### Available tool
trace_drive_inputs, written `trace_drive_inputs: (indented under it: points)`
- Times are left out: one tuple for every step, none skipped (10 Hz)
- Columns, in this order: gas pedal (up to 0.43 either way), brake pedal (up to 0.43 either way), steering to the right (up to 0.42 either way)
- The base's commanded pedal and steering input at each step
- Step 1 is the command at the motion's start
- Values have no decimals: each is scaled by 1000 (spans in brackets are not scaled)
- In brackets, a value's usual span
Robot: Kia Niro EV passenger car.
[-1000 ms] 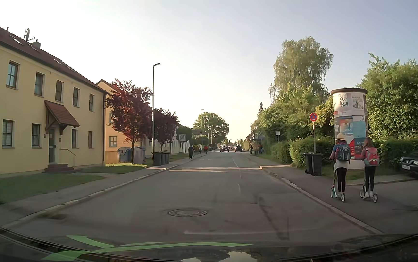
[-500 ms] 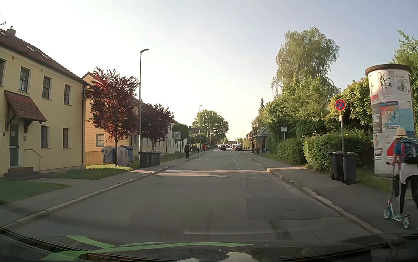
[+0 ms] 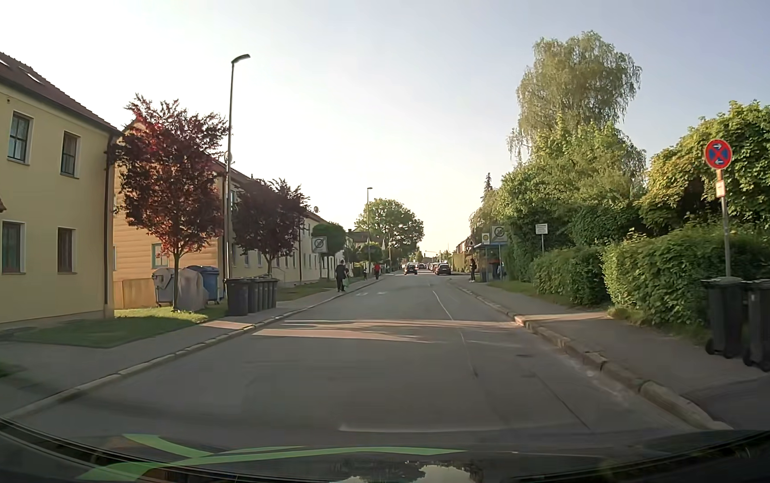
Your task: Follow the waypoints while adhering to traffic rules and regulations
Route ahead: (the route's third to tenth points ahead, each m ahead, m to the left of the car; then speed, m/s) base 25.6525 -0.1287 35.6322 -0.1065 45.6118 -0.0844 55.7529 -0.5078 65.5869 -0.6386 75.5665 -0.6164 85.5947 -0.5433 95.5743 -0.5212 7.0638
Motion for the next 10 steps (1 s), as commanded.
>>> trace_drive_inputs:
  points:
    - [39,0,-4]
    - [39,0,0]
    - [59,0,6]
    - [67,0,7]
    - [79,0,8]
    - [87,0,7]
    - [87,0,8]
    - [110,0,8]
    - [110,0,8]
    - [130,0,6]
